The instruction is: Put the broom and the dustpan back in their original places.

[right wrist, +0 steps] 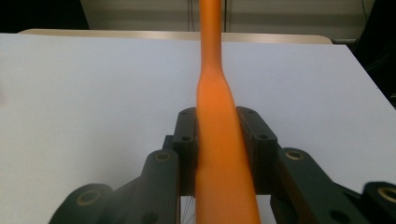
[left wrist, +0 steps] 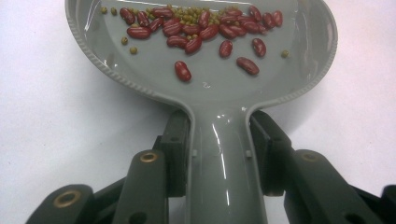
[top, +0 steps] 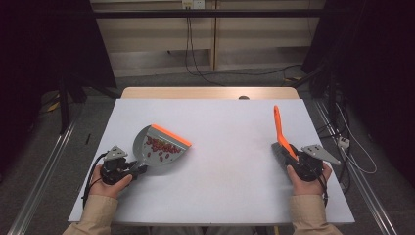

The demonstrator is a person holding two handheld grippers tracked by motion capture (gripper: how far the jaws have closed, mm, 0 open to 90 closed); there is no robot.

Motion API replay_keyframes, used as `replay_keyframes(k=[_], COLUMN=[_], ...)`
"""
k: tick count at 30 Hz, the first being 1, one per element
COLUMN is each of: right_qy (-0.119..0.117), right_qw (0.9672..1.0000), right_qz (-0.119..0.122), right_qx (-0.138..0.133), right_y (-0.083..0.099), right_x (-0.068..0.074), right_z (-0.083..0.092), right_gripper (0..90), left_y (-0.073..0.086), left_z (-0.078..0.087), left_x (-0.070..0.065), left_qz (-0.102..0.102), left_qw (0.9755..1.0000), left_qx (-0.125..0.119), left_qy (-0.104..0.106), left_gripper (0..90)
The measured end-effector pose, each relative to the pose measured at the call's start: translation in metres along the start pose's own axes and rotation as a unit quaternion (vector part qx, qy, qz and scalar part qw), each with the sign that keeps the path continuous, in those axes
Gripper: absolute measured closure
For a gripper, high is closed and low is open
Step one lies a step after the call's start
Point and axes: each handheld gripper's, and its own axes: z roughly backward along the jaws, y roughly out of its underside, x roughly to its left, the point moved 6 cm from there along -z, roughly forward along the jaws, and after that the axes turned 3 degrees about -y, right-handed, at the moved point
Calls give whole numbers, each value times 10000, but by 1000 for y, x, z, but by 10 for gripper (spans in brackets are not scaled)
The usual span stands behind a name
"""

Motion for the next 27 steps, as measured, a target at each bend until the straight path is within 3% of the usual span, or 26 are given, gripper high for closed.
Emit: replay_keyframes(k=[10,19,27], right_qy=[51,92,253], right_qw=[10000,9999,9996], right_qz=[43,66,128], right_qx=[30,52,94], right_y=[2,3,4], right_x=[0,-2,-6], right_z=[1,-1,-2], right_gripper=[714,714,713], left_y=[2,3,4], left_z=[0,-2,-2], left_x=[10,24,26], left_qz=[282,565,723], left_qw=[9992,9952,9932], left_qx=[-49,-62,-140], left_qy=[-286,-791,-905], left_gripper=[628,627,619])
